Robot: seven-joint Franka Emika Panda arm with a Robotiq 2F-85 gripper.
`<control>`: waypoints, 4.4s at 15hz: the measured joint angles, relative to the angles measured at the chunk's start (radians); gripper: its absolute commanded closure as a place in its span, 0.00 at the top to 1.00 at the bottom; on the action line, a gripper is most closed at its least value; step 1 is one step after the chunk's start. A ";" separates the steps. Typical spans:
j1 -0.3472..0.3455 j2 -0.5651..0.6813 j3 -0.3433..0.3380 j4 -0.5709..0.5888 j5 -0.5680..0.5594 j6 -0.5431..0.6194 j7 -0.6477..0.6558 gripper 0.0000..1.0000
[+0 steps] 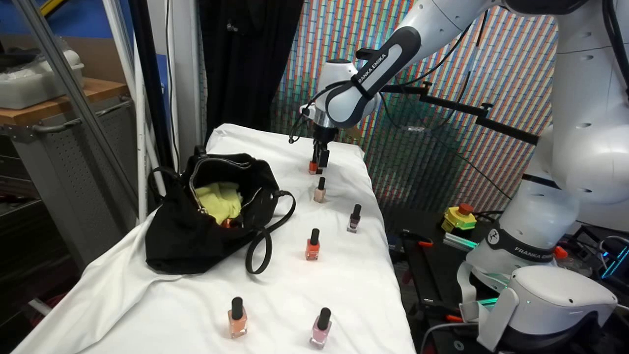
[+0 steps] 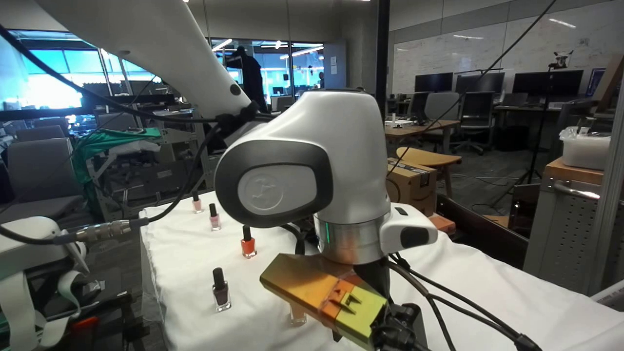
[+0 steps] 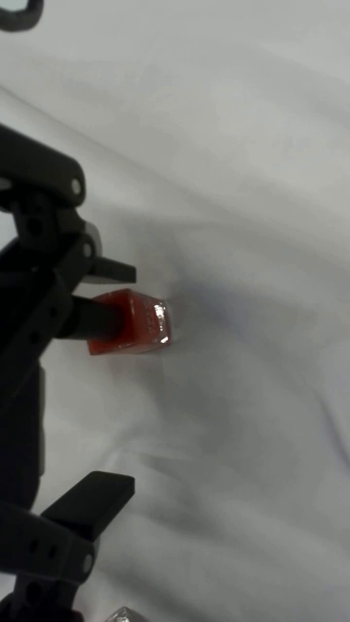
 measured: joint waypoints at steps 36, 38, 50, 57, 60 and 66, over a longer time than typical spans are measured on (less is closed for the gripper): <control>-0.064 0.067 0.048 0.059 0.021 -0.038 -0.331 0.30; -0.056 0.068 0.046 0.060 0.006 -0.039 -0.330 0.16; 0.100 -0.001 -0.011 0.102 -0.142 -0.185 -0.088 0.15; 0.244 -0.130 0.036 0.116 -0.226 -0.286 0.103 0.15; 0.295 -0.151 0.077 0.123 -0.236 -0.290 0.160 0.15; 0.363 -0.154 0.153 0.144 -0.237 -0.316 0.200 0.15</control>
